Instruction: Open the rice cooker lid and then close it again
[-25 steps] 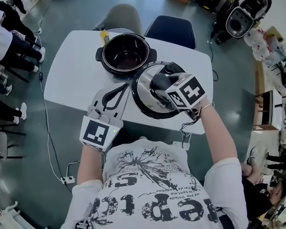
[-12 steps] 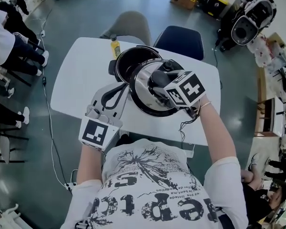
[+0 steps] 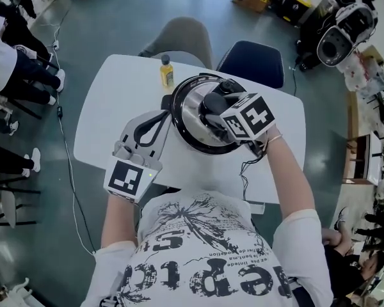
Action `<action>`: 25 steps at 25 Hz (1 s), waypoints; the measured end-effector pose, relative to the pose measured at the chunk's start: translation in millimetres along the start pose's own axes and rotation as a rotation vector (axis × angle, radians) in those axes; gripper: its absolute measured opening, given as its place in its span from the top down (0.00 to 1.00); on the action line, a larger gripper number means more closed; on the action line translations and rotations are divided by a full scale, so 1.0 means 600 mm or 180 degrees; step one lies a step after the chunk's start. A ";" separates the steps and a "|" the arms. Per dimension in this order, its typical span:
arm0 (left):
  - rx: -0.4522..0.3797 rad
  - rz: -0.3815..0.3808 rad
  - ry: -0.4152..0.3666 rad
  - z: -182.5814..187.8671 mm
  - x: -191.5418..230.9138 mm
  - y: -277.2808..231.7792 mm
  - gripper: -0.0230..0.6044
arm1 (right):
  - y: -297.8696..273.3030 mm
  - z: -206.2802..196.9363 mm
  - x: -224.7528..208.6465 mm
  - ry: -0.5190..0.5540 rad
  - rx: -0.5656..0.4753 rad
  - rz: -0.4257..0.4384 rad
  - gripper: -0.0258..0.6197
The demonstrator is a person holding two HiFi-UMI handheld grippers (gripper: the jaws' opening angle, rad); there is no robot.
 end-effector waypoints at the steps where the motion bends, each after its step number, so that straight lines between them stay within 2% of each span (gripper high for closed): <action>1: 0.0006 -0.0008 0.0017 -0.003 0.011 0.000 0.94 | -0.008 0.006 -0.002 -0.0012 0.0016 -0.0017 0.51; 12: 0.0037 -0.0123 0.0081 -0.034 0.091 -0.024 0.94 | -0.076 0.044 -0.025 -0.0099 0.0066 -0.0048 0.51; 25: 0.0052 -0.0154 0.0132 -0.049 0.098 -0.037 0.94 | -0.103 0.032 -0.027 -0.0092 0.0101 -0.0033 0.50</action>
Point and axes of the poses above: the fingertips, and each gripper's own axes: y backward along the fingers, x to its left, z out of its top, the point moved 7 cm from there along y, backward along the fingers, and after that the axes turned 14 degrees about -z, right-handed, at the moved point
